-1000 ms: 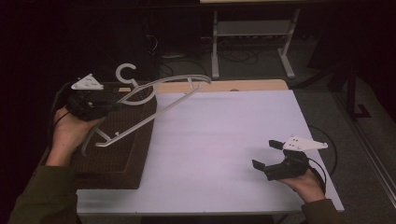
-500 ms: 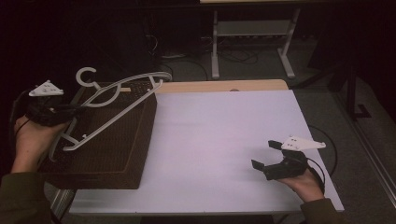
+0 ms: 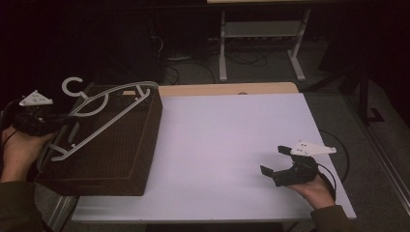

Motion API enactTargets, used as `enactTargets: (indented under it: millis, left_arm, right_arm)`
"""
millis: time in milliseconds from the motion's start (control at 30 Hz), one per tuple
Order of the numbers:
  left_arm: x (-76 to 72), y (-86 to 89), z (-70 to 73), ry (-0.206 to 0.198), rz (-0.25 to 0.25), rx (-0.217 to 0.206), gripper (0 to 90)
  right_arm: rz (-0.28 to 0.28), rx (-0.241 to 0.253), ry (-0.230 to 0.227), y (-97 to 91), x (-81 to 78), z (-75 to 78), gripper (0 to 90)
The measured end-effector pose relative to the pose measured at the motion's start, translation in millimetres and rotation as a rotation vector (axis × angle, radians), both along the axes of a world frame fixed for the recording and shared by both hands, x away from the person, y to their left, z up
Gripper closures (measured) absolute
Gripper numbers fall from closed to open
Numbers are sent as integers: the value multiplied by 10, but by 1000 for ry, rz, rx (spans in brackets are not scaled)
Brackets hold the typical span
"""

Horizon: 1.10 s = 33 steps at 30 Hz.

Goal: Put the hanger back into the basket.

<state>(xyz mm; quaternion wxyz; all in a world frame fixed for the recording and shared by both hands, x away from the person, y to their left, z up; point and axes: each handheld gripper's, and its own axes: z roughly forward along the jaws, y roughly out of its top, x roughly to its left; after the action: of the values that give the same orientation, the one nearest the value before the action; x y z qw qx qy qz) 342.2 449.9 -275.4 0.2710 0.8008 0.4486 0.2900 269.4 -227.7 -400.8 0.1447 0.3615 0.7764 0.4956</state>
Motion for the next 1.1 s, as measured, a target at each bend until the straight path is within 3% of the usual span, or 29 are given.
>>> enactTargets:
  millis: [233, 333, 567, 867, 1100]
  left_arm:
    - [13, 57, -73, 6, 25, -3, 828]
    - [10, 101, -108, 18, 47, 23, 828]
    - [40, 78, -213, 42, 39, 30, 827]
    - [87, 64, -361, 78, 26, 2, 814]
    - [78, 55, -352, 69, 3, -44, 626]
  right_arm:
    - [-2, 2, 0, -5, 0, 0, 7]
    - [-2, 2, 0, -5, 0, 0, 7]
    - [2, -2, 0, 6, 2, -3, 7]
    - [0, 1, 1, -4, 1, -1, 7]
    - [-1, 0, 1, -5, -2, 2, 7]
